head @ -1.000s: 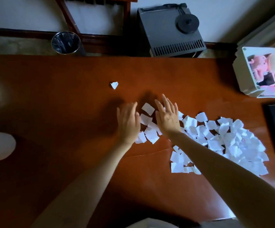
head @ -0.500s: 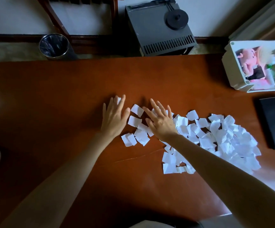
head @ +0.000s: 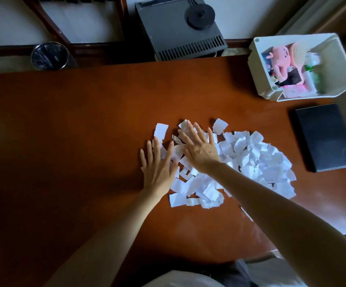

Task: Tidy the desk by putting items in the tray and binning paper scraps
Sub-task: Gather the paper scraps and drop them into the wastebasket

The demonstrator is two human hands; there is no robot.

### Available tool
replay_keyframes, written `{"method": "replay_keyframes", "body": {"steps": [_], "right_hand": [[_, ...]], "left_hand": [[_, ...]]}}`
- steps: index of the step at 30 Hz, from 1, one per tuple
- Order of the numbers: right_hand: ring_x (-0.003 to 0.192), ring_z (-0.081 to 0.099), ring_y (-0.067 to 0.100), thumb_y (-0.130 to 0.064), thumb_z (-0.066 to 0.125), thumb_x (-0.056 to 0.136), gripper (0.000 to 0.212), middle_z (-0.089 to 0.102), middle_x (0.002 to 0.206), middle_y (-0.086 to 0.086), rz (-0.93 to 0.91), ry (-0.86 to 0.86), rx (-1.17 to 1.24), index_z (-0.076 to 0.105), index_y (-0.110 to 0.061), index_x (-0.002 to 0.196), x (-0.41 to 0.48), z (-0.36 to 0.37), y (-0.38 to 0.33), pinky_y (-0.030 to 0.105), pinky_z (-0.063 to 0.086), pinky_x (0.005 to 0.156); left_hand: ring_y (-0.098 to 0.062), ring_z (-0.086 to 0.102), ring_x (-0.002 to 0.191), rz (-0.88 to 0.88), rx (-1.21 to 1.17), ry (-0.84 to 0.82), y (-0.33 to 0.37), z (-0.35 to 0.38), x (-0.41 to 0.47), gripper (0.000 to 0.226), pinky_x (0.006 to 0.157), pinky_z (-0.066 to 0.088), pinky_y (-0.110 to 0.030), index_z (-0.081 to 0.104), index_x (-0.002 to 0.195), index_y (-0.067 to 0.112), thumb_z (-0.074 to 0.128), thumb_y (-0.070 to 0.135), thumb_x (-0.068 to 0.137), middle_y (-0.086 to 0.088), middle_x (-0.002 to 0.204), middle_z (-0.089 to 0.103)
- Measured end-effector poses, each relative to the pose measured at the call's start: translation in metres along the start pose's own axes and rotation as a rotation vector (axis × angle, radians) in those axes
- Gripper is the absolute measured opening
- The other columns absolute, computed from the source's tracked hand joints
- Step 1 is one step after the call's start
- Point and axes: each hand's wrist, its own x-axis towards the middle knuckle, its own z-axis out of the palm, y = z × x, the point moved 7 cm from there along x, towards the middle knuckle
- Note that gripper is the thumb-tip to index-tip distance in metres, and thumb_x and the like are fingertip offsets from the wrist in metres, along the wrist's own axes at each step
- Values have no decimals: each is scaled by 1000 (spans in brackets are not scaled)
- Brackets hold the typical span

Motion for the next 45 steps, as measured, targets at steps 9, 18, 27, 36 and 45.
{"method": "replay_keyframes", "body": {"steps": [9, 18, 27, 36, 45], "right_hand": [[148, -3, 25, -34, 23, 101, 51, -4, 160, 6, -8, 6, 80, 11, -24, 150, -10, -5, 86, 52, 0, 117], [146, 15, 26, -16, 30, 99, 44, 24, 155, 11, -109, 150, 245, 30, -12, 143, -24, -44, 135, 48, 5, 118], [148, 0, 27, -20, 29, 100, 48, 7, 159, 11, -24, 54, 198, 20, -15, 147, -12, -31, 124, 51, 1, 118], [147, 11, 24, -11, 31, 95, 52, 17, 157, 11, 93, 148, 212, 20, -9, 146, -33, -38, 131, 48, 0, 119], [146, 17, 30, -42, 20, 90, 61, 25, 155, 12, -178, 154, 177, 36, -13, 142, -107, -9, 117, 49, -5, 115]], "left_hand": [[-43, 43, 131, -125, 28, -26, 89, 24, 15, 55, 103, 31, -62, 48, 135, 25, 32, 47, 88, -21, 143, 44], [-31, 10, 147, -245, -155, 149, 133, -15, 25, 61, 118, 0, -44, 17, 150, 20, 17, 44, 95, -11, 158, 17], [-28, -2, 148, -521, -195, 67, 56, -17, 44, 61, 118, 3, -49, 7, 151, 9, 25, 39, 101, -13, 160, 1], [-15, 1, 149, -64, -340, -119, 139, -2, 25, 50, 118, -9, -44, 13, 150, 19, 22, 30, 103, 1, 160, 9], [-39, -3, 146, -550, -203, 136, 95, 10, -68, 66, 116, -1, -54, 18, 150, 21, 28, 48, 91, -17, 159, 2]]}}
